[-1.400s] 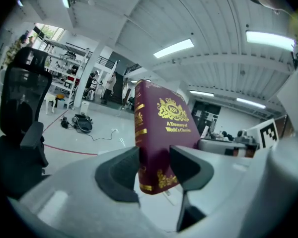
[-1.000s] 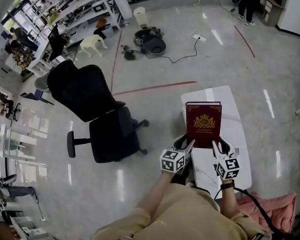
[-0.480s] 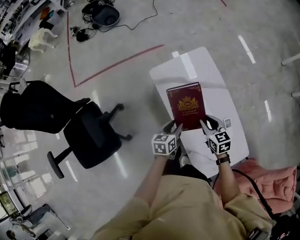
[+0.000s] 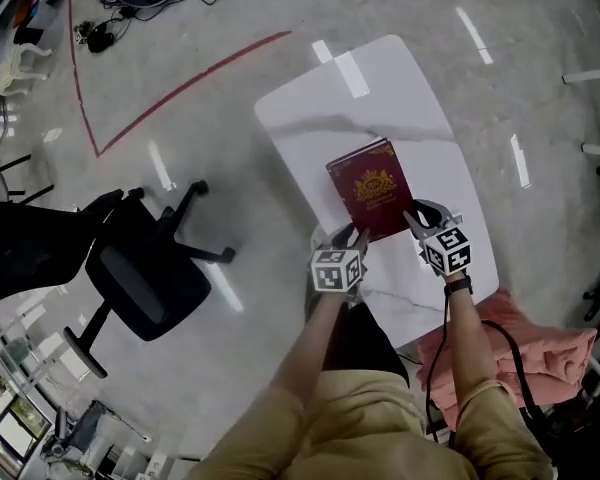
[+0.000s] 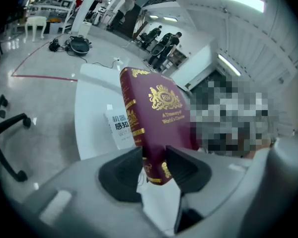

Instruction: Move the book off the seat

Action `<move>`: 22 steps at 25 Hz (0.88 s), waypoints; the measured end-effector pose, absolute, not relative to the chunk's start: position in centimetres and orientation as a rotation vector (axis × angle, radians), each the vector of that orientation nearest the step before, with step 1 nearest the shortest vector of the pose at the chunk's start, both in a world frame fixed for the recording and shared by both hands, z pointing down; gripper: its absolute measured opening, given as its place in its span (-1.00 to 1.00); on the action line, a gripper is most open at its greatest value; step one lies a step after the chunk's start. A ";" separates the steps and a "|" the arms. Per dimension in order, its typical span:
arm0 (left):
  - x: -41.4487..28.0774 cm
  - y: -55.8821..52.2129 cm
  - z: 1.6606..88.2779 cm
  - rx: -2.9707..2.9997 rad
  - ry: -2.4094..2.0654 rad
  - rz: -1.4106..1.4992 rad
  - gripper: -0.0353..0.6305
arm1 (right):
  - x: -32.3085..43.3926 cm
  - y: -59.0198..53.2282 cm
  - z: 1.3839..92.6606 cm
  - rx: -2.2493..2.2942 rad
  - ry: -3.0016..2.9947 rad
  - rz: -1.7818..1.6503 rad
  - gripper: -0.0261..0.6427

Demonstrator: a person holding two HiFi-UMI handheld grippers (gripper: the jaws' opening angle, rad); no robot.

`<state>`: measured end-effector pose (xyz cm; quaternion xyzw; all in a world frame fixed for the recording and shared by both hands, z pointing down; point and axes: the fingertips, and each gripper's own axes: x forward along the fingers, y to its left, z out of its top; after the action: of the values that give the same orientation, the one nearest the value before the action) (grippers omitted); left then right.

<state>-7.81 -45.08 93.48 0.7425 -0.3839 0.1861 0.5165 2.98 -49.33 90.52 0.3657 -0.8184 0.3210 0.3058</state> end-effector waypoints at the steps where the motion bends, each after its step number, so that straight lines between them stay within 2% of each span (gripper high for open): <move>1: -7.4 -44.9 95.0 1.765 -0.918 0.447 -0.47 | 3.3 -49.5 91.9 0.931 -2.167 0.836 -0.60; 6: -4.7 -43.9 100.3 1.727 -0.892 0.461 -0.51 | 5.2 -50.7 97.6 0.830 -2.125 0.818 -0.59; 9: -4.0 -43.6 102.5 1.746 -0.890 0.498 -0.69 | 6.0 -50.8 100.4 0.817 -2.071 0.815 -0.59; 13: -3.9 -44.1 102.6 1.767 -0.880 0.466 -0.72 | 7.0 -51.3 102.2 0.878 -2.030 0.830 -0.54; 17: -5.6 -44.7 101.3 1.785 -0.910 0.496 -0.68 | 7.5 -51.6 100.9 0.992 -1.987 0.811 -0.43; 22: -8.7 -45.7 95.8 1.837 -0.965 0.510 -0.67 | 7.2 -51.5 94.4 1.183 -2.001 0.825 -0.45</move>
<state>-8.66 -45.74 95.76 0.7536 -0.3957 0.2093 0.4814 7.22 -51.51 94.38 0.4527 -0.7653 0.3156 0.3311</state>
